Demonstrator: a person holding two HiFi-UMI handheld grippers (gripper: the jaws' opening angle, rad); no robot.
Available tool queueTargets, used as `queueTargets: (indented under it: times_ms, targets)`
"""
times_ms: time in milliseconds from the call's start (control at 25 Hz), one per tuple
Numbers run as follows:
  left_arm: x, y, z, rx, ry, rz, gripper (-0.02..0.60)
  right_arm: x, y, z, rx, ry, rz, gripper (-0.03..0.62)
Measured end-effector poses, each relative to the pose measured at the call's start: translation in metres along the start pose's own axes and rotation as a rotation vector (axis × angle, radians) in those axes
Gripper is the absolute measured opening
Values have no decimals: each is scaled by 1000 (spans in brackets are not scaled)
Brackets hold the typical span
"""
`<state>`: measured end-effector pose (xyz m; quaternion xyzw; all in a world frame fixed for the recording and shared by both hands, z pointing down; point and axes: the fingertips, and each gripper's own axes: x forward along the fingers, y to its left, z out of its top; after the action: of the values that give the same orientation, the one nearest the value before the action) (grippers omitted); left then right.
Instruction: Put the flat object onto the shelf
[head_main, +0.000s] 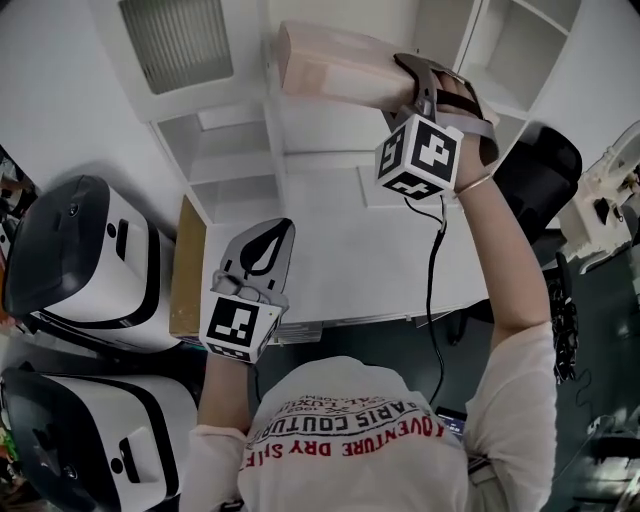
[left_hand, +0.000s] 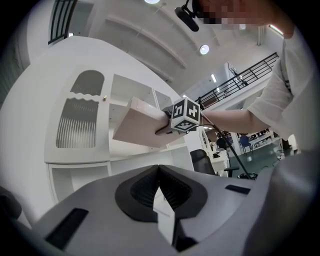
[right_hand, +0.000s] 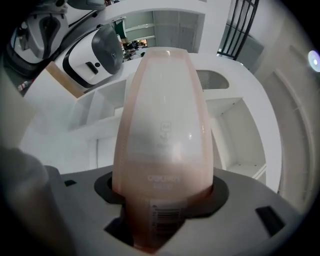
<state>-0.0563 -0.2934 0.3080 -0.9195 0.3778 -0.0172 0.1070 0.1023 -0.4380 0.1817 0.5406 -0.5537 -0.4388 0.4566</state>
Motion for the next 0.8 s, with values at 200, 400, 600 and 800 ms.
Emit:
queueTargets:
  times_ms: [200, 400, 600, 800]
  targets:
    - [6, 8, 1, -9, -11, 14, 14, 26, 26, 5, -111, 27, 77, 313]
    - [17, 16, -8, -7, 10, 37, 14, 46, 40, 6, -186, 35, 135, 319]
    - [29, 26, -9, 16, 18, 64, 14, 69, 36, 2, -163, 63, 253, 331]
    - [41, 40, -13, 20, 31, 102, 14, 94, 37, 1, -141, 57, 273, 337]
